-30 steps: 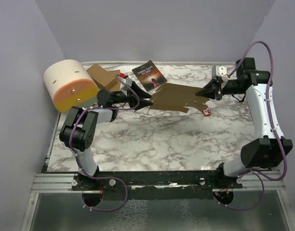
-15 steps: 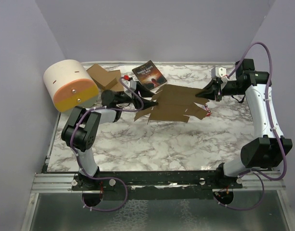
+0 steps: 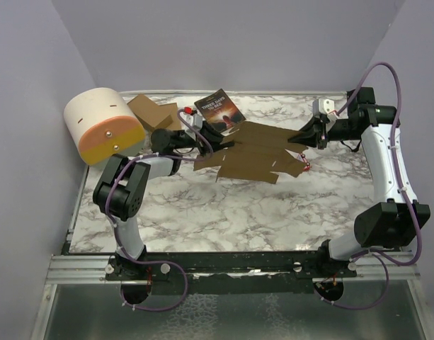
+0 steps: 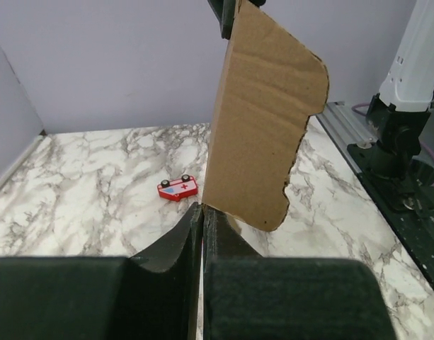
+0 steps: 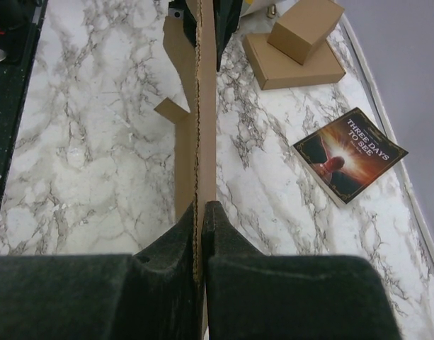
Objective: Fold the paper box
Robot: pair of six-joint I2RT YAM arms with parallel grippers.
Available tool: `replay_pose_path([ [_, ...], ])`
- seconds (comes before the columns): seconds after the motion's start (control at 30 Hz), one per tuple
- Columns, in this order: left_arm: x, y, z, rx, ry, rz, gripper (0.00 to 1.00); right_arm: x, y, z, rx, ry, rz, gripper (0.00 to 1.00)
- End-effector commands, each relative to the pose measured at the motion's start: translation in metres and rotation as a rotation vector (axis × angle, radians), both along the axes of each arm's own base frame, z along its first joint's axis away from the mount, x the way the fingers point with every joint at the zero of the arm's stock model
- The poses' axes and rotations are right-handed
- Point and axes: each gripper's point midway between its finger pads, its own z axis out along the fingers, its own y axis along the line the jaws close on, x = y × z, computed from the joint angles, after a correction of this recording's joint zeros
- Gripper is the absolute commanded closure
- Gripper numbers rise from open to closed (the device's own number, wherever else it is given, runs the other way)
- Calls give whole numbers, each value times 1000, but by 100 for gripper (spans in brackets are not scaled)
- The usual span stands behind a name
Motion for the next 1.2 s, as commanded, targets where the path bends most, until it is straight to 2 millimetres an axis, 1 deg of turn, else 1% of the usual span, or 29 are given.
replay_pose_path([
  [0.0, -10, -2, 11, -37, -76, -47, 100, -8, 5, 7, 38, -3, 21, 99],
  [0.1, -10, -1, 13, -46, -74, -49, 100, -7, 5, 6, 33, 5, 16, 99],
  [0.13, -9, 2, 14, -53, -69, -42, 98, -6, 4, 5, 30, 9, 12, 99],
  [0.27, 0, 22, 17, -98, -55, 61, 54, 0, 2, 2, 13, 39, -19, 99],
  [0.4, 9, 55, 19, -170, -27, 254, 22, 6, 0, -3, 15, 69, -43, 99],
  [0.43, 11, 64, 21, -195, -23, 309, 12, 8, 0, -4, 18, 78, -51, 99],
  [0.47, 9, 73, 29, -225, -28, 357, 3, 10, 0, -5, 20, 84, -60, 99],
  [0.53, 9, 88, 36, -273, -10, 441, 1, 15, -1, -6, 23, 99, -84, 99],
  [0.63, 11, 107, 41, -316, 58, 561, 1, 21, -2, -4, 33, 121, -123, 99],
  [0.7, 14, 114, 43, -308, 91, 623, 1, 23, -3, -4, 37, 130, -143, 99],
  [0.73, 15, 115, 40, -291, 118, 639, 1, 23, -3, -3, 37, 136, -149, 99],
  [0.77, 12, 116, 42, -280, 124, 641, 1, 24, -3, -4, 35, 141, -152, 99],
  [0.83, 4, 114, 48, -263, 121, 621, 1, 23, -3, -4, 33, 144, -151, 99],
  [0.9, -6, 108, 54, -239, 114, 567, 1, 23, -3, -7, 31, 150, -150, 99],
  [0.97, -11, 101, 61, -202, 141, 505, 1, 23, -3, -11, 31, 158, -147, 99],
  [1.0, -10, 96, 63, -170, 171, 477, 1, 23, -3, -12, 32, 159, -146, 99],
  [1.07, -1, 90, 62, -106, 251, 457, 1, 22, -3, -14, 33, 164, -143, 99],
  [1.17, 0, 79, 67, -52, 220, 457, 1, 22, -2, -14, 35, 167, -141, 99],
])
